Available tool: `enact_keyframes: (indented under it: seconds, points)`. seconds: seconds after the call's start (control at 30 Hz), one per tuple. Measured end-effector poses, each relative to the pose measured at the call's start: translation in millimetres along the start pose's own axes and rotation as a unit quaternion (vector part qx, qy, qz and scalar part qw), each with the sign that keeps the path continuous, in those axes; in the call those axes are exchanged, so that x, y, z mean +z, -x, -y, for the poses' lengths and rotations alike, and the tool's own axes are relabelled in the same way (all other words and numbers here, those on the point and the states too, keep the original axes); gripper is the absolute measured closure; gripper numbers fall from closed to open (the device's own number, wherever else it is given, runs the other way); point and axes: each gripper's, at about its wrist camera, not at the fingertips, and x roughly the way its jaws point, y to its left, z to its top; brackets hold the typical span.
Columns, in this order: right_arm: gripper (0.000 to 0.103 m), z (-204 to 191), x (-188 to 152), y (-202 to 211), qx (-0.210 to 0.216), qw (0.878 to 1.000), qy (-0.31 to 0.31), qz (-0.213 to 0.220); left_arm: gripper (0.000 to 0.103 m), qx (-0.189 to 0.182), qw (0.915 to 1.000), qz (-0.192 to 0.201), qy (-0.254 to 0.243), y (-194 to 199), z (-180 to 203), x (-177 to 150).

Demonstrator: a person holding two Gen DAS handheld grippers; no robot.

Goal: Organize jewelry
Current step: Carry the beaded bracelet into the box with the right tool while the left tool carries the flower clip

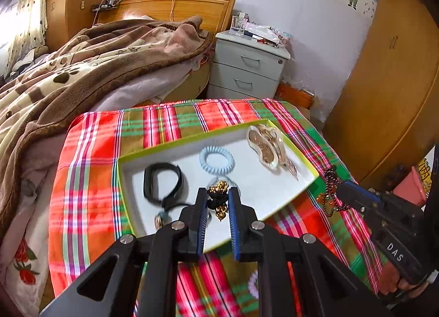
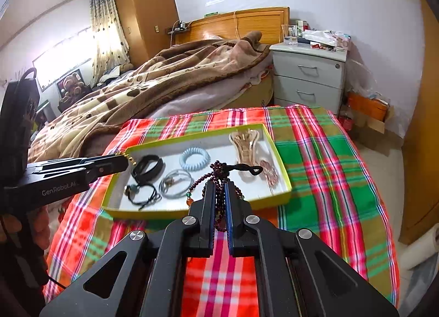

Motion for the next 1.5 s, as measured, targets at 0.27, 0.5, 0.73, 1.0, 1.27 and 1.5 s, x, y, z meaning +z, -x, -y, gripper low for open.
enact_keyframes:
  seconds: [0.27,0.5,0.73,1.0,1.27,1.5]
  points:
    - [0.097,-2.7,11.9,-42.5,0.004,1.0,0.002,-0.025,0.087,-0.006,0.9997,-0.021,0.013,-36.8,-10.0,19.9]
    - [0.097,-3.8,10.8,-69.8,0.002,0.999,0.01,-0.049,0.087,-0.005,0.9985,-0.05,0.02,-70.5,-17.5,23.2]
    - [0.097,-1.8,8.4,-88.8,0.001,0.997,0.016,-0.071,0.087,-0.005,0.9974,-0.068,0.022,-89.8,-19.2,20.3]
    - [0.097,-2.2,5.7,-100.0,-0.004,0.996,0.025,-0.087,0.087,0.0,0.9964,-0.082,0.022,-102.5,-20.5,16.9]
    - [0.096,-3.5,3.5,-105.3,-0.001,0.995,0.026,-0.098,0.087,-0.003,0.9954,-0.091,0.027,-109.1,-21.7,13.7]
    - [0.096,-3.5,3.3,-106.5,0.0,0.995,0.026,-0.1,0.086,-0.005,0.9951,-0.092,0.036,-108.7,-23.6,14.6]
